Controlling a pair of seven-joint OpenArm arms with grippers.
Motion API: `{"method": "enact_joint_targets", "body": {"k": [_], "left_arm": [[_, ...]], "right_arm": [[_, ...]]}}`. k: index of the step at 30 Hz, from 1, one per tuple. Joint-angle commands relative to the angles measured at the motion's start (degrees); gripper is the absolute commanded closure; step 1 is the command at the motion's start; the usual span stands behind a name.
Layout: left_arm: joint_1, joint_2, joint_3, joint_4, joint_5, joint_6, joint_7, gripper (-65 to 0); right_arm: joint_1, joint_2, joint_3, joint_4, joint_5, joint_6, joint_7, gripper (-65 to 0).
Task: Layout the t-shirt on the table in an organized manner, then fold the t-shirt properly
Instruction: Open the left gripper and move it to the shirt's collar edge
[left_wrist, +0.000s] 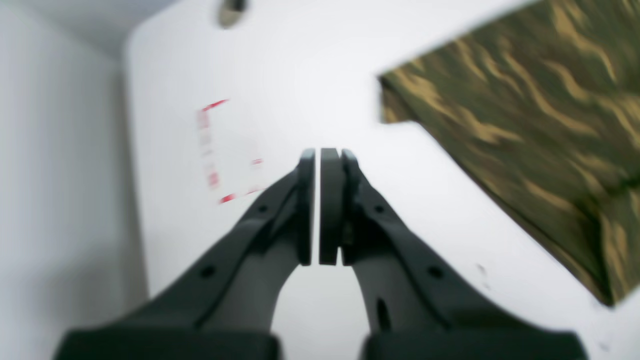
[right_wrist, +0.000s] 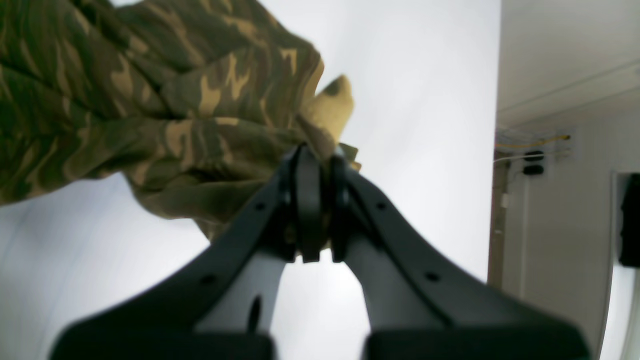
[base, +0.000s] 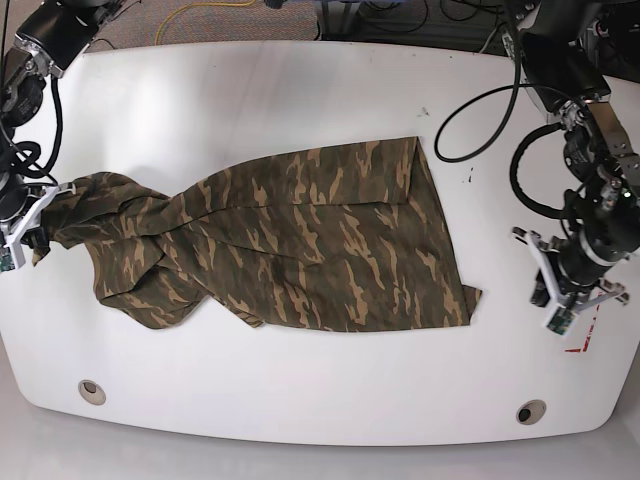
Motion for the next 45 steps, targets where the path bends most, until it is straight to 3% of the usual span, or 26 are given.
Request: {"method": "enact_joint_targets", "body": {"k": [1,7,14,24,33,45], "left_arm": [[0.98,1.28,0.45,0.81,-0.59,-0.03,-0.84,-7.2],[5.55,5.59,0.36,-0.07,-0.68,-0.03,-1.01,-23.9],[11.18,10.16,0.36,-0.51,-0.68,-0.03,-1.1,-33.9],[13.11,13.5,0.36,-8.07,-0.68,-0.03,-1.28,-35.4],[13.2,13.5,0.8,-16.86,-1.03,-0.03,-6.55,-35.4],[13.03,13.68,7.21,-20.64,-1.2,-0.03,-6.9,-35.3]], "right_arm": [[0.97,0.54,0.27,0.92,0.57,-0.07,1.23,0.0],[0.8,0.27,0.35,0.83,0.48,-0.07,1.23,0.0],[0.27,0.19,0.35,0.83,0.48,-0.07,1.32,0.0],[0.18,-1.22,0.44,0.83,0.48,-0.07,1.32,0.0],[0.09,-1.31,0.44,0.83,0.48,-0.07,1.32,0.0],[0.09,-1.31,0.44,0.83,0.57,-0.07,1.32,0.0]]}}
